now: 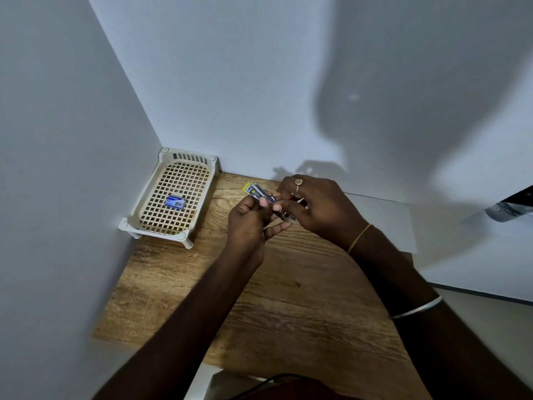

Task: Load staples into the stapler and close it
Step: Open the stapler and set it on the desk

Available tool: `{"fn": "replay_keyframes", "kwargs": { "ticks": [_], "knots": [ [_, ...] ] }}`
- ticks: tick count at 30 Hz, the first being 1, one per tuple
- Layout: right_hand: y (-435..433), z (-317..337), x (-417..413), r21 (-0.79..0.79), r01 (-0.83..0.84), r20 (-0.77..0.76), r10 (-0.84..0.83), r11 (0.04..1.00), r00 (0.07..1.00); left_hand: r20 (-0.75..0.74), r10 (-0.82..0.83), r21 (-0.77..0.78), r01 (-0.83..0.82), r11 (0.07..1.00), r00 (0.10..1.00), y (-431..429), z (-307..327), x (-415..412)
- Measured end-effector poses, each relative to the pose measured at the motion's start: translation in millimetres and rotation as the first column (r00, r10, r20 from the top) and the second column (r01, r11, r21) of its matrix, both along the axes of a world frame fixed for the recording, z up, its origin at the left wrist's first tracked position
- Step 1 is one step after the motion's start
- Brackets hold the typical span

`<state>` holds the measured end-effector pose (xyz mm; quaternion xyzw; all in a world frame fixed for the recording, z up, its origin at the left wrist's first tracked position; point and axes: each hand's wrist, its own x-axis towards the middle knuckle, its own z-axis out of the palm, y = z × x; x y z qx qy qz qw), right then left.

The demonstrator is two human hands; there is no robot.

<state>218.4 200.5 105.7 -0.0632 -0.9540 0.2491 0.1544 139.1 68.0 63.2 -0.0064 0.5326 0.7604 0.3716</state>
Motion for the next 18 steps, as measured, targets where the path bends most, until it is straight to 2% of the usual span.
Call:
{"fn": "replay_keyframes", "kwargs": {
  "ticks": [3,10,13,18],
  "knots": [
    [-2,-5,5,-0.046,0.066,-0.045,-0.068,0.997,0.997,-0.036,0.019,0.017,-0.018,1.000,0.999,0,-1,-6],
    [-12,-7,15,-0.337,0.186,-0.139,-0.244,0.923,0.960,-0.054,0.029,0.074,-0.025,0.997,0.998,6,3,-9],
    [-13,-9,21,-0.331,0.220,-0.095,-0.265,0.918,0.960,-0.045,0.031,0.081,-0.027,0.996,0.999,8,0,-4],
    [-3,-23,40,-0.231,0.283,0.073,-0.273,0.931,0.959,-0.036,0.033,0.130,-0.028,0.991,0.999,5,-10,3]
  ]
}}
